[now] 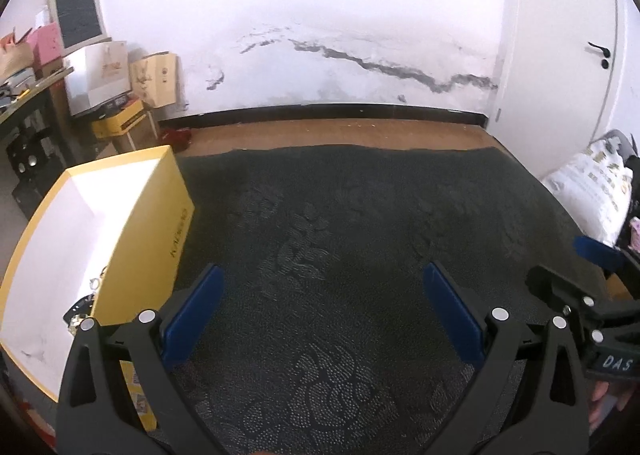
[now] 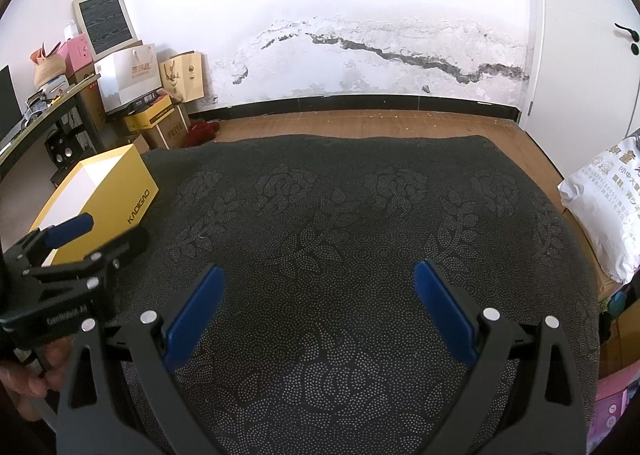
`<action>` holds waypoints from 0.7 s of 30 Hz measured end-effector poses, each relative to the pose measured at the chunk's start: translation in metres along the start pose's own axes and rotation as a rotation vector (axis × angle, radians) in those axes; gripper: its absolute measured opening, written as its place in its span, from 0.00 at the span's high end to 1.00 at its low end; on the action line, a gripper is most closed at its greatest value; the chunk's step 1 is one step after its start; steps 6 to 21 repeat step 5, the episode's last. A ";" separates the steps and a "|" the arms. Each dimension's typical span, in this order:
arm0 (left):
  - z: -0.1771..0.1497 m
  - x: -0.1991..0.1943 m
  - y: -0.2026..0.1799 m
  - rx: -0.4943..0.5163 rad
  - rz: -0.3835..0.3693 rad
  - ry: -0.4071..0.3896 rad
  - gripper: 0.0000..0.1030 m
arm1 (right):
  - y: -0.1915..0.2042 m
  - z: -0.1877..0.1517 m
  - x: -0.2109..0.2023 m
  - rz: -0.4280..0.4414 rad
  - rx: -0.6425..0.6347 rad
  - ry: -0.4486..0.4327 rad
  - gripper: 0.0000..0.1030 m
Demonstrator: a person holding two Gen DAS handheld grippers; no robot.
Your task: Organize jewelry
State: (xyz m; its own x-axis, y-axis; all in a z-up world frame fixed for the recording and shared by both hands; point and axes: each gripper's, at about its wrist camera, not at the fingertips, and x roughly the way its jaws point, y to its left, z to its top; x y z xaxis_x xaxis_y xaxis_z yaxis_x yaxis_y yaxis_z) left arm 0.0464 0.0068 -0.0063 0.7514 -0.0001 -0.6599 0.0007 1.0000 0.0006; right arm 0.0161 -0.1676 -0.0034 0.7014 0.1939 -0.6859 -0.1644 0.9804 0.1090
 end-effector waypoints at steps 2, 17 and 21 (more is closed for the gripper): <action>0.001 0.001 0.003 -0.019 -0.002 0.005 0.06 | 0.000 0.000 0.000 0.000 -0.002 0.001 0.10; 0.001 0.003 0.006 -0.034 -0.005 0.019 0.06 | 0.000 0.001 0.001 0.000 -0.001 0.003 0.10; 0.001 0.003 0.006 -0.034 -0.005 0.019 0.06 | 0.000 0.001 0.001 0.000 -0.001 0.003 0.10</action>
